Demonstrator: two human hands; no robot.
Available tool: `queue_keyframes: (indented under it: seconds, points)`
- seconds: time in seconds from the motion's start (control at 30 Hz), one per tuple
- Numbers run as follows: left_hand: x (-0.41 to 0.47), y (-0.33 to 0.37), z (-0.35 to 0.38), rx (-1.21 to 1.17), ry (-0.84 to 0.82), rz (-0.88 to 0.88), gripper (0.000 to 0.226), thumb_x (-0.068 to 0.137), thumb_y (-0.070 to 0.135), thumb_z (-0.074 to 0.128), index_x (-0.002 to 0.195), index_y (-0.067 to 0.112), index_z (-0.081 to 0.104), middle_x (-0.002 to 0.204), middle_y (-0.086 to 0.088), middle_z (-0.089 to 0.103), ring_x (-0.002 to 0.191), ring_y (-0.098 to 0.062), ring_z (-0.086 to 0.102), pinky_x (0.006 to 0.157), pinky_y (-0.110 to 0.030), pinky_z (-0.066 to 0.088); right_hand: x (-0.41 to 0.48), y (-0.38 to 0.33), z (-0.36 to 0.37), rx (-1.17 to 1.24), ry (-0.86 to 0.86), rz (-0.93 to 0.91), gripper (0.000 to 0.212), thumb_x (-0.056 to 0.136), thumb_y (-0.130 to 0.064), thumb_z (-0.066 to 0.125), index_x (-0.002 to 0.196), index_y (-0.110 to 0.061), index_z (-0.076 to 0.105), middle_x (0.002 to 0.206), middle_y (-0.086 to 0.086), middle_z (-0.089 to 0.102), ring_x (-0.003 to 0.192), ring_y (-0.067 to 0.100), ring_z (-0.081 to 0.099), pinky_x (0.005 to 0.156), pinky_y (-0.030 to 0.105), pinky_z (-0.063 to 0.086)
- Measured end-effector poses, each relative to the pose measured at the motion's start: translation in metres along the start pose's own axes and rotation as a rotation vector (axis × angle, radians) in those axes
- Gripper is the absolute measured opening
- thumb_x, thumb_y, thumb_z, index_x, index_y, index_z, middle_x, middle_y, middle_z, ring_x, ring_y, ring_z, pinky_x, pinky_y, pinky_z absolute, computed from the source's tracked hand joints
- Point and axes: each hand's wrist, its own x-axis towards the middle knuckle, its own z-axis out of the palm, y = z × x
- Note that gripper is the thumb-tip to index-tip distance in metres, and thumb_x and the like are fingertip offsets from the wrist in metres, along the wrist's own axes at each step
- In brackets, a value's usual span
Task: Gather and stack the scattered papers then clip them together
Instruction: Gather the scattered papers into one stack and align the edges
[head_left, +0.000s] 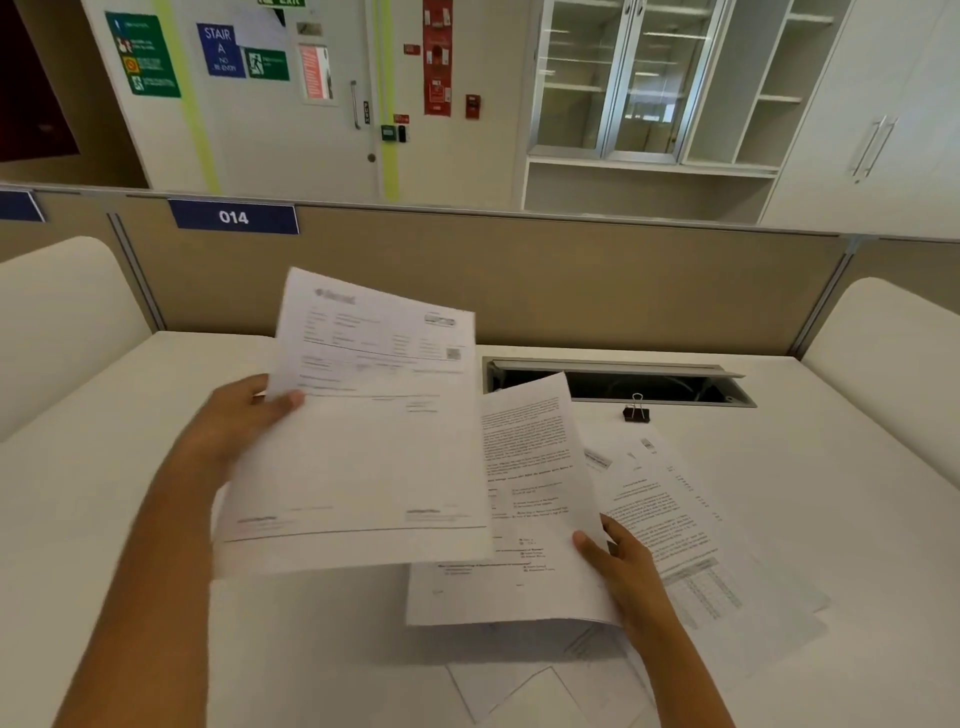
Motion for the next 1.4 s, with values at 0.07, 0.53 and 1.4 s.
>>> queue_keyframes:
  seconds: [0.07,0.53,1.4]
  points:
    - [0.004,-0.008,0.027,-0.01,-0.05,-0.026,0.03,0.086,0.013,0.062,0.116,0.006,0.06,0.106,-0.017,0.064,0.074,-0.024,0.062,0.062,-0.025,0.055,-0.003,-0.002,0.01,0.025,-0.038,0.01,0.026,0.084,-0.014,0.066,0.108,-0.024,0.062,0.098,0.004,0.075,0.082,0.025,0.073,0.068,0.037,0.06]
    - [0.005,-0.09,0.105,0.136,0.046,-0.11,0.052,0.085,0.029,0.063,0.13,0.01,0.046,0.129,-0.01,0.049,0.116,-0.032,0.051,0.095,-0.041,0.044,-0.015,-0.006,0.048,0.052,-0.061,0.056,0.025,0.084,-0.016,0.066,0.1,-0.034,0.065,0.112,0.003,0.071,0.094,0.025,0.071,0.083,0.048,0.056]
    - [0.005,-0.132,0.101,-0.221,-0.174,-0.329,0.036,0.094,0.017,0.049,0.13,0.012,0.048,0.122,-0.016,0.061,0.102,-0.037,0.062,0.091,-0.055,0.049,0.012,-0.038,-0.134,-1.156,0.397,0.433,0.105,0.059,-0.064,0.073,0.139,-0.009,0.032,0.139,0.021,0.034,0.129,0.038,0.031,0.104,0.046,0.031]
